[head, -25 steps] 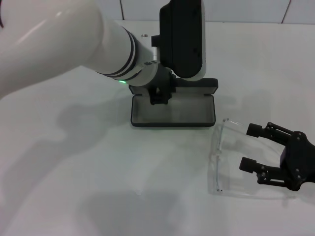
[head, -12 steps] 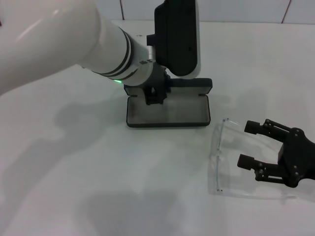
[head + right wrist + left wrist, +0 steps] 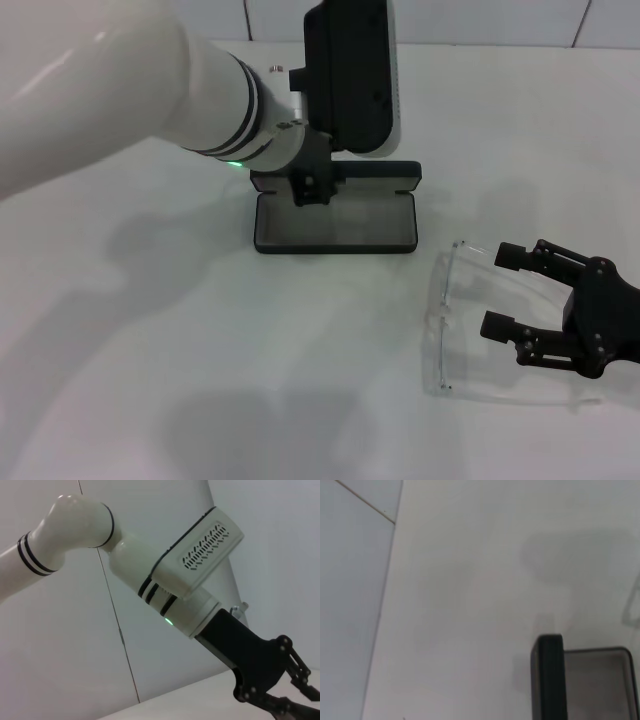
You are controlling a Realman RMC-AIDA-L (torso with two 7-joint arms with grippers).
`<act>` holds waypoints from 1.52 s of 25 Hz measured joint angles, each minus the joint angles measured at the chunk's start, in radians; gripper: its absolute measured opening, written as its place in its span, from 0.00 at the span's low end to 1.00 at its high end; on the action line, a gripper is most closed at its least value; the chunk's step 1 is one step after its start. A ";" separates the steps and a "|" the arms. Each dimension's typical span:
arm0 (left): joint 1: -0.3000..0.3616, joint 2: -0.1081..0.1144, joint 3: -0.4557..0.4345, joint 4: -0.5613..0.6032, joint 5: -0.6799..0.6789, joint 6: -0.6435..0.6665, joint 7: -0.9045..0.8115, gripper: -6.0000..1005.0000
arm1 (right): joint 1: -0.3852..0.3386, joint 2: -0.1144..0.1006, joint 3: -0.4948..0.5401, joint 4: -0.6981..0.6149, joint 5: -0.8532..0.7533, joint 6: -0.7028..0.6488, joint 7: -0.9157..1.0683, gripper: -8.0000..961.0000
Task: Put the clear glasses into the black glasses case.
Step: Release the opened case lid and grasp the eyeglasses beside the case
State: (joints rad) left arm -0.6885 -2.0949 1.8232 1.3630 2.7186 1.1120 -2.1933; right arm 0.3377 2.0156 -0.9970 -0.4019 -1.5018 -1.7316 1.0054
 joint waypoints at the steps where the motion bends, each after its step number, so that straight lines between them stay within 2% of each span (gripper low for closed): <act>1: 0.009 0.000 -0.001 0.013 -0.004 -0.005 0.001 0.26 | 0.000 0.000 0.000 0.000 0.000 0.000 0.000 0.90; 3: 0.040 0.000 -0.016 0.062 -0.037 -0.012 0.005 0.28 | 0.000 0.000 0.001 0.000 0.001 0.000 0.001 0.89; 6: 0.100 0.003 -0.083 0.153 -0.167 -0.013 0.036 0.28 | -0.001 -0.001 0.002 0.000 0.008 0.000 0.006 0.89; 8: 0.156 0.007 -0.162 0.202 -0.334 0.000 0.107 0.28 | -0.002 -0.003 0.009 0.000 0.015 0.000 0.007 0.89; 11: 0.265 0.009 -0.283 0.215 -0.633 0.029 0.291 0.29 | -0.003 -0.005 0.021 -0.003 0.016 0.000 0.014 0.89; 14: 0.372 0.008 -0.377 0.165 -0.917 0.083 0.469 0.29 | 0.000 -0.010 0.030 -0.020 0.016 0.004 0.062 0.89; 17: 0.466 0.008 -0.450 0.050 -1.174 0.180 0.656 0.29 | -0.004 -0.022 0.069 -0.074 0.009 0.040 0.174 0.89; 21: 0.567 0.008 -0.517 -0.140 -1.437 0.343 0.888 0.29 | -0.006 -0.063 0.080 -0.216 -0.006 0.049 0.433 0.89; 24: 0.596 0.008 -0.579 -0.320 -1.513 0.449 1.047 0.29 | 0.006 -0.087 0.077 -0.399 -0.090 0.041 0.708 0.89; 27: 0.583 0.013 -0.643 -0.502 -1.510 0.522 1.174 0.29 | 0.051 -0.105 0.082 -0.600 -0.235 0.003 0.977 0.89; 30: 0.579 0.017 -0.679 -0.575 -1.455 0.544 1.229 0.29 | 0.136 -0.120 0.086 -0.749 -0.350 -0.088 1.215 0.89; 33: 0.577 0.011 -0.715 -0.593 -1.378 0.532 1.235 0.29 | 0.250 -0.139 0.084 -0.804 -0.451 -0.182 1.388 0.89; 37: 0.561 0.009 -0.732 -0.622 -1.340 0.524 1.237 0.29 | 0.401 -0.174 0.080 -0.791 -0.582 -0.273 1.583 0.89; 38: 0.540 0.009 -0.734 -0.654 -1.334 0.514 1.238 0.29 | 0.432 -0.180 0.079 -0.781 -0.603 -0.296 1.623 0.89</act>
State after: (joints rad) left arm -0.1488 -2.0858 1.0894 0.7095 1.3842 1.6256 -0.9550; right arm 0.7700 1.8352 -0.9179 -1.1834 -2.1048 -2.0272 2.6284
